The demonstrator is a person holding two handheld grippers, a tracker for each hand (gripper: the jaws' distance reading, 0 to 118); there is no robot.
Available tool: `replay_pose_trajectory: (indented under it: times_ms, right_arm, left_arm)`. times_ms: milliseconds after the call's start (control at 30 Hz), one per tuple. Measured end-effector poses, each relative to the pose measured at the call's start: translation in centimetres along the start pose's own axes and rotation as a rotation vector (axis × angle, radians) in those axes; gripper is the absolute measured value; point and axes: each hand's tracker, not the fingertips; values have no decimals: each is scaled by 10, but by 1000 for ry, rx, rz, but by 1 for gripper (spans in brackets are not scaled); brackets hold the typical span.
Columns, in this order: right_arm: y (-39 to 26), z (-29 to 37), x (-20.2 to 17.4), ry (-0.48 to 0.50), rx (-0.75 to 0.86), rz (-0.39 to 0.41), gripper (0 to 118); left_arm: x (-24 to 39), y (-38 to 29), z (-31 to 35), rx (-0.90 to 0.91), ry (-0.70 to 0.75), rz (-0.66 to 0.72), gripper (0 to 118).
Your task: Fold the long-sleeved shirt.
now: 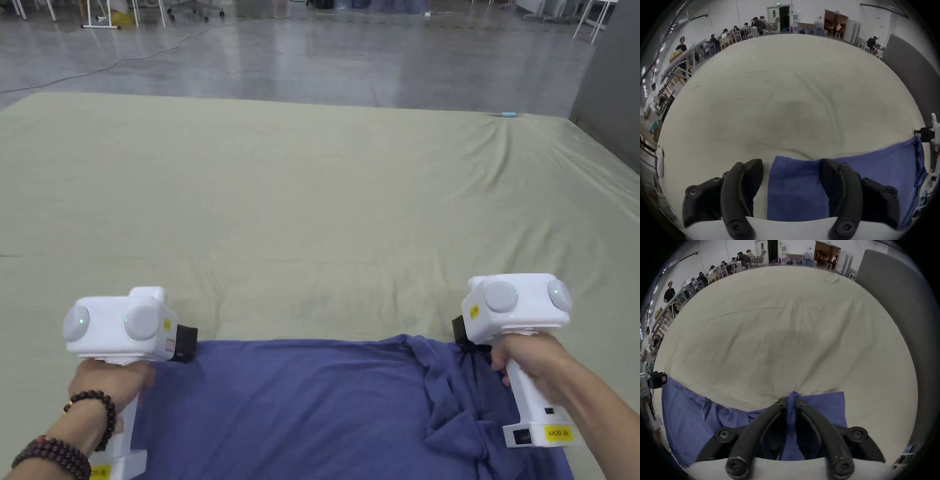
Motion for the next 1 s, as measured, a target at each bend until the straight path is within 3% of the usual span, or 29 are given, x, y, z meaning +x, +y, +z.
replay_pose_trajectory:
  times_ms: [33, 67, 100, 133, 200, 367, 667, 800, 1000]
  right_arm:
    - [0, -1, 0, -1, 2, 1, 5]
    - [0, 1, 0, -2, 6, 0, 5]
    - [0, 5, 2, 1, 13, -8, 5]
    - [0, 14, 5, 12, 23, -20, 5]
    - [-2, 33, 10, 60, 77, -40, 5]
    - [-31, 118, 26, 142, 209, 1, 5]
    - [-172, 250, 39, 218, 307, 90, 5]
    - [-246, 264, 36, 244, 253, 120, 5]
    - [-311, 223, 33, 232, 28, 201, 5]
  left_arm:
    - [4, -1, 6, 36, 22, -12, 64]
    - [3, 3, 4, 22, 11, -15, 50]
    - [4, 5, 13, 42, 14, -35, 17]
    - [5, 5, 23, 57, -49, -55, 0]
    - [5, 7, 46, 97, -58, -71, 0]
    - [-10, -14, 120, 209, -106, -145, 0]
    - [-57, -128, 239, 231, -192, -127, 0]
    - [-69, -186, 244, 151, -218, -115, 0]
    - [-67, -249, 218, -43, -265, -128, 0]
